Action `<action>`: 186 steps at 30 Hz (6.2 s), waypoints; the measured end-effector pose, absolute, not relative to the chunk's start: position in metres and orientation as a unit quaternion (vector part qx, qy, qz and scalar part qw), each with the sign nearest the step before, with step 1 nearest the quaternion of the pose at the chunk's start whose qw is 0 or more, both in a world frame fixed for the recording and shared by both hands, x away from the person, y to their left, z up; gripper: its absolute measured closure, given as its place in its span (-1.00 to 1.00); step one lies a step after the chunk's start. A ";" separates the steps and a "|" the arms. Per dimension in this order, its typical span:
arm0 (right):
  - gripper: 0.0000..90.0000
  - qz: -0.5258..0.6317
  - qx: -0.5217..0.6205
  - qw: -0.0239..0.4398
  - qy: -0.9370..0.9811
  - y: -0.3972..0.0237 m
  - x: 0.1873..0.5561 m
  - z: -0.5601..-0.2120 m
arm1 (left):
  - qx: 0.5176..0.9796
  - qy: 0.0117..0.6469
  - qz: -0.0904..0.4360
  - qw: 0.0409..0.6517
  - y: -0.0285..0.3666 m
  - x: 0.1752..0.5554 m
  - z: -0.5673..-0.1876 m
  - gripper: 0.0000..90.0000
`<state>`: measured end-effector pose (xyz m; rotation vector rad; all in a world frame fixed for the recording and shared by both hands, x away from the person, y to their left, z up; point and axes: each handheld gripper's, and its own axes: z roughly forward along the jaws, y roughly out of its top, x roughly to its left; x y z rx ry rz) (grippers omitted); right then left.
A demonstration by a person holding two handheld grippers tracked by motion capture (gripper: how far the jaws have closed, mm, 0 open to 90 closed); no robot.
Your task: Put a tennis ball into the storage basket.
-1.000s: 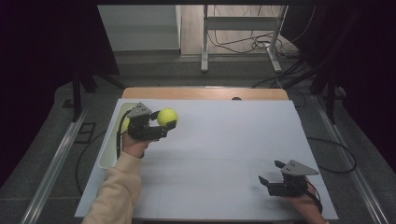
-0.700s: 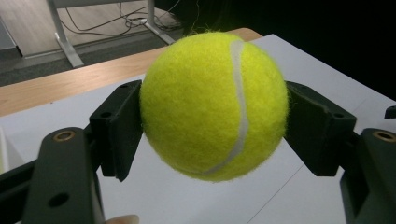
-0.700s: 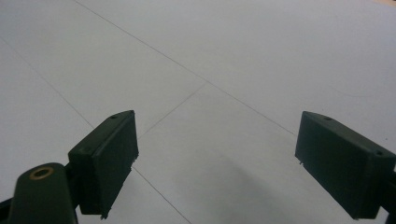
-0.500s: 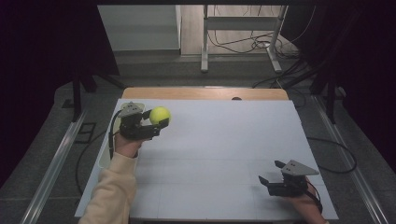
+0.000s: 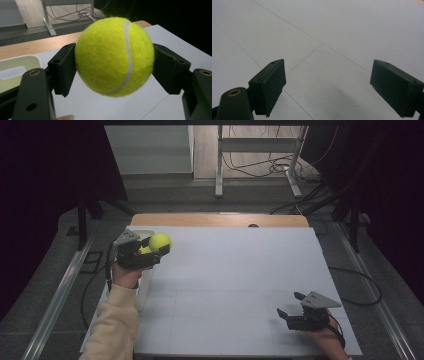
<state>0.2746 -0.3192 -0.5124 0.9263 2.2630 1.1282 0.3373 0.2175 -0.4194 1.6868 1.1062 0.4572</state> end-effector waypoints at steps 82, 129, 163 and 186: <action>-0.70 0.403 0.335 0.224 0.822 -0.318 0.274 -0.513 | 0.726 0.553 0.215 0.348 0.277 0.342 -0.449 -0.42; -0.70 0.403 0.335 0.224 0.822 -0.318 0.275 -0.513 | 0.739 0.472 0.192 0.441 0.241 0.324 -0.436 -0.69; -0.70 0.404 0.334 0.224 0.822 -0.319 0.274 -0.512 | 0.788 0.378 0.138 0.465 0.161 0.291 -0.459 -0.70; -0.70 0.403 0.334 0.224 0.822 -0.318 0.274 -0.513 | 0.801 0.350 0.153 0.462 0.157 0.249 -0.496 -0.66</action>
